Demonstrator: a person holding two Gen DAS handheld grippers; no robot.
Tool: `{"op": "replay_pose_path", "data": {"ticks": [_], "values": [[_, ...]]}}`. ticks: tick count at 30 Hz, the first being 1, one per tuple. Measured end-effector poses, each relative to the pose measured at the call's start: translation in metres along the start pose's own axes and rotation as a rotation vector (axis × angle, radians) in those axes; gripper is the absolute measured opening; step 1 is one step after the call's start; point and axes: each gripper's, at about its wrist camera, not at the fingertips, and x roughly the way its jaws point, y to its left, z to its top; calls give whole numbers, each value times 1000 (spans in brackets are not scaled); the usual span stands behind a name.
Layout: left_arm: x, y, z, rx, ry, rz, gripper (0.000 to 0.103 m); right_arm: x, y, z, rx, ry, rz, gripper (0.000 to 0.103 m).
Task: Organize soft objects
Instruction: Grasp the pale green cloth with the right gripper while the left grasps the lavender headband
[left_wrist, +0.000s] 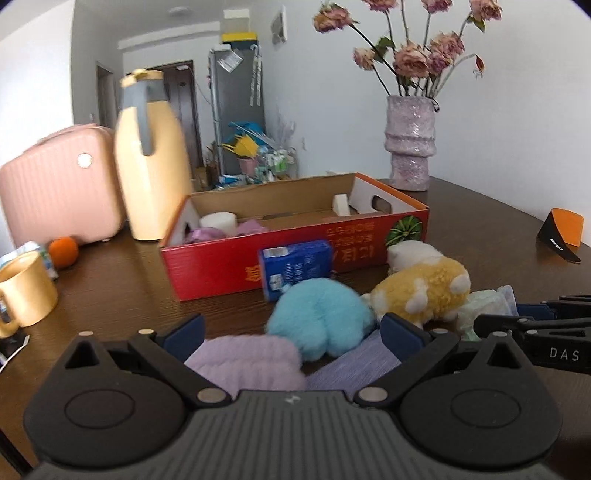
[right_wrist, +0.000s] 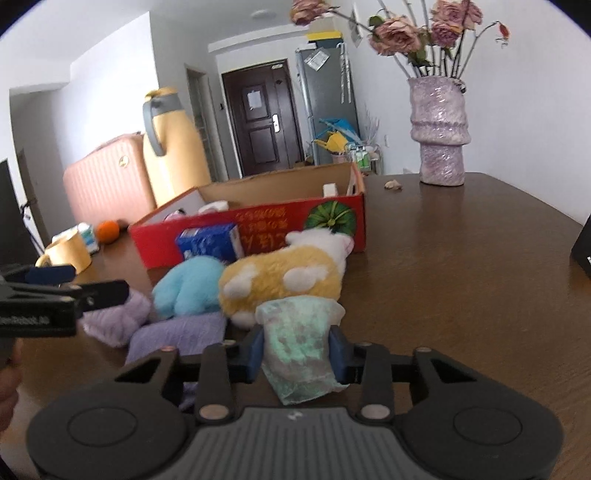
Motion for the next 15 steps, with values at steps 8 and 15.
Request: {"op": "replay_pose_path", "data": {"ticks": [8, 15], "values": [[57, -15, 15, 66, 86, -11, 103, 0, -23, 9, 47, -30, -9, 34], [58, -35, 22, 33, 91, -170, 103, 0, -44, 13, 81, -57, -38, 34]]}}
